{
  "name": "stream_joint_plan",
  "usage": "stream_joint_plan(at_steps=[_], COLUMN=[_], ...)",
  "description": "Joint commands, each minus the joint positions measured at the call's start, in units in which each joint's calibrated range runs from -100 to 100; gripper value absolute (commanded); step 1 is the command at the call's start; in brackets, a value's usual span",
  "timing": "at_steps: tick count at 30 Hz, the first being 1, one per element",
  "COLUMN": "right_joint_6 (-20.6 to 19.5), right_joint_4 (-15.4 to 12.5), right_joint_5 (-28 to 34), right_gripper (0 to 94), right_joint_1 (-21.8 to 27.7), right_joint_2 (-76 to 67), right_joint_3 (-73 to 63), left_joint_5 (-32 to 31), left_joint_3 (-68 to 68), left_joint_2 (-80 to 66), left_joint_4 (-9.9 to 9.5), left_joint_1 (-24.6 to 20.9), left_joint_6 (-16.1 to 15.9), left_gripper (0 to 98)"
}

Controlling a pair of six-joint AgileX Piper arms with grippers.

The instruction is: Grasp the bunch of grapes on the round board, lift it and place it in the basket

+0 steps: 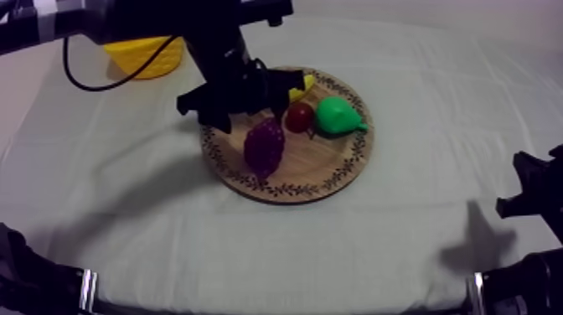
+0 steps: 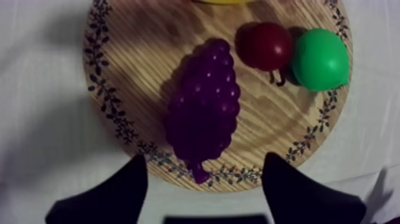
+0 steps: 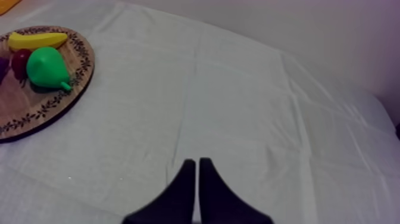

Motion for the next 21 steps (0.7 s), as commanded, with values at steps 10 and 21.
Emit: stream_joint_plan(at_steps=[10,21], right_joint_6=[0.01,0.01], right_joint_4=[0.0,0.0], right_joint_5=[-0.01,-0.01], right_gripper=[0.3,0.3], right_joint_1=[0.03,0.03], right_joint_2=[0.02,0.02], right_joint_3=[-0.01,-0.01], left_joint_5=[-0.69,-1.22], left_joint_3=[0.21,-0.27], left_joint_2=[0.49,6.23], left_joint_4=[-0.1,-0.14], left_joint_1=[0.14,0.44], left_joint_6=[-0.61,-1.37], left_gripper=[87.1,91.6])
